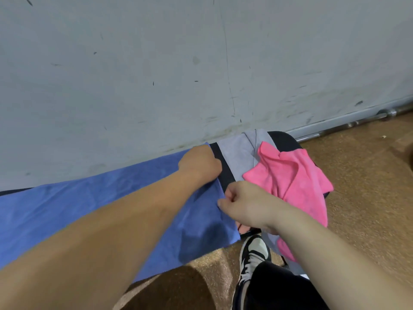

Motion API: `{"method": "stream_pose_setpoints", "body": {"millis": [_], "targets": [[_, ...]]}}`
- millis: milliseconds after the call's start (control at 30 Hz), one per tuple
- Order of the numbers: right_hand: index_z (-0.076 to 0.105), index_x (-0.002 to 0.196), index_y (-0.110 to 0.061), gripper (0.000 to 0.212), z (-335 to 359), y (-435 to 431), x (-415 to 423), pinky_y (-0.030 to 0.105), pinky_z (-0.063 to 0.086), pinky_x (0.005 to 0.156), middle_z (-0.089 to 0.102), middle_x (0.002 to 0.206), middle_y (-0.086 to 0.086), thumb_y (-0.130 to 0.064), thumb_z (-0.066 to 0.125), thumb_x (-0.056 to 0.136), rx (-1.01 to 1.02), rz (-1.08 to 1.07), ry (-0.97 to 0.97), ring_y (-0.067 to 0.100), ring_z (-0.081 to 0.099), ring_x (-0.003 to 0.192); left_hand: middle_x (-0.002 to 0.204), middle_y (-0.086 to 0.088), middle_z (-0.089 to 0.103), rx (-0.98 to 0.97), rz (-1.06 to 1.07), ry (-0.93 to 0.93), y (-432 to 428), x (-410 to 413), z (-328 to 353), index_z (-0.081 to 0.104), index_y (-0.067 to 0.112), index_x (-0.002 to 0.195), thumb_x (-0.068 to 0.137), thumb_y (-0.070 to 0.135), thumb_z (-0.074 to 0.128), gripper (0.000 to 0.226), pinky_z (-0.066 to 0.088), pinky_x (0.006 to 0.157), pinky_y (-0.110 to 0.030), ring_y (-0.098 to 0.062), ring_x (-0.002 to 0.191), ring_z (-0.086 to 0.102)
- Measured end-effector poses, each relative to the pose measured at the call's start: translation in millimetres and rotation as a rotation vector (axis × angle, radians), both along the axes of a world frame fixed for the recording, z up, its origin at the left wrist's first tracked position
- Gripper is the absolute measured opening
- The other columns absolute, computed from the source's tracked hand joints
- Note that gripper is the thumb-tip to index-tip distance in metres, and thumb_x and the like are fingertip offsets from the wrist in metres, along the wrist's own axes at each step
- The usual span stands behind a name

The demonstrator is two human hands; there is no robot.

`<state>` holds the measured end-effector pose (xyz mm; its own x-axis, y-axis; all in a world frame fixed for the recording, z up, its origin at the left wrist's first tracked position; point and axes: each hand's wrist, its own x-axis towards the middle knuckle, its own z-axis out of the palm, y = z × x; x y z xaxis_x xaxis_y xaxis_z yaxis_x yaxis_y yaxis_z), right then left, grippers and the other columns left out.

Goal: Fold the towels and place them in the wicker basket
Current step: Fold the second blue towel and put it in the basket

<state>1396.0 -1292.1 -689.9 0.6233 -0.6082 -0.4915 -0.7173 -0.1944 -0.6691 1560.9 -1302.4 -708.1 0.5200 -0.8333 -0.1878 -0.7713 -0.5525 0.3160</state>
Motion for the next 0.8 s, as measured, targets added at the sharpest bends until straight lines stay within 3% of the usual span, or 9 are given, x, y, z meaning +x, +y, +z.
{"method": "stream_pose_setpoints", "body": {"millis": [67, 133, 267, 367, 500, 633, 800], "targets": [[0.05, 0.082, -0.018, 0.022, 5.2, -3.1, -4.9, 0.04, 0.058, 0.06, 0.057, 0.07, 0.005, -0.031, 0.054, 0.099, 0.012, -0.046, -0.065, 0.023, 0.06, 0.058, 0.086, -0.004, 0.06, -0.087, 0.021, 0.045, -2.9, 1.2, 3.2, 0.048, 0.015, 0.079, 0.089, 0.016, 0.047, 0.01, 0.034, 0.056, -0.032, -0.029, 0.082, 0.056], [0.05, 0.084, -0.018, 0.024, 10.9, -8.0, -12.7, 0.032, 0.048, 0.054, 0.054, 0.07, 0.002, -0.032, 0.053, 0.101, -0.047, -0.081, -0.078, 0.019, 0.053, 0.058, 0.086, -0.005, 0.06, -0.179, 0.027, 0.101, -7.4, -0.7, 4.6, 0.046, 0.015, 0.08, 0.093, 0.017, 0.048, 0.014, 0.036, 0.06, -0.034, -0.028, 0.079, 0.053], [0.051, 0.081, -0.017, 0.025, 32.6, -14.1, -33.3, 0.018, 0.034, 0.044, 0.049, 0.064, -0.003, -0.029, 0.06, 0.1, -0.107, -0.155, -0.149, 0.008, 0.043, 0.049, 0.071, 0.001, 0.059, -0.446, 0.028, 0.297, -19.2, -15.9, 11.4, 0.055, 0.011, 0.081, 0.092, 0.016, 0.057, 0.012, 0.046, 0.067, -0.033, -0.024, 0.072, 0.055], [0.06, 0.083, -0.011, 0.022, 52.6, -13.5, -43.2, 0.018, 0.035, 0.038, 0.052, 0.058, 0.002, -0.026, 0.067, 0.097, -0.013, -0.209, -0.281, 0.013, 0.048, 0.044, 0.068, 0.002, 0.057, -0.588, 0.021, 0.369, -22.8, -23.0, 15.8, 0.058, 0.008, 0.08, 0.092, 0.014, 0.061, 0.014, 0.048, 0.067, -0.032, -0.021, 0.069, 0.056], [0.064, 0.079, -0.008, 0.021, 58.4, -6.7, -35.7, 0.019, 0.034, 0.036, 0.052, 0.05, 0.0, -0.022, 0.076, 0.091, 0.0, -0.224, -0.342, 0.013, 0.043, 0.039, 0.069, -0.002, 0.059, -0.606, 0.054, 0.421, -8.3, -7.5, 22.8, 0.058, 0.005, 0.084, 0.095, 0.021, 0.063, 0.02, 0.056, 0.062, -0.042, -0.024, 0.06, 0.058], [0.066, 0.081, -0.002, 0.019, 55.3, 8.7, -4.5, 0.022, 0.039, 0.037, 0.051, 0.048, 0.004, -0.016, 0.076, 0.088, 0.024, -0.133, -0.358, 0.016, 0.046, 0.036, 0.068, -0.002, 0.061, -0.532, 0.122, 0.416, 30.2, 35.7, 30.7, 0.061, 0.011, 0.087, 0.097, 0.03, 0.063, 0.021, 0.061, 0.067, -0.046, -0.023, 0.063, 0.062], [0.064, 0.077, -0.01, 0.013, 56.1, 43.0, 58.2, 0.028, 0.046, 0.045, 0.054, 0.05, 0.002, -0.017, 0.07, 0.086, -0.041, 0.062, -0.337, 0.018, 0.05, 0.042, 0.055, 0.001, 0.056, -0.543, 0.241, 0.397, 101.8, 95.2, 43.4, 0.061, 0.007, 0.088, 0.097, 0.024, 0.064, 0.02, 0.056, 0.055, -0.037, -0.017, 0.049, 0.058]]}}
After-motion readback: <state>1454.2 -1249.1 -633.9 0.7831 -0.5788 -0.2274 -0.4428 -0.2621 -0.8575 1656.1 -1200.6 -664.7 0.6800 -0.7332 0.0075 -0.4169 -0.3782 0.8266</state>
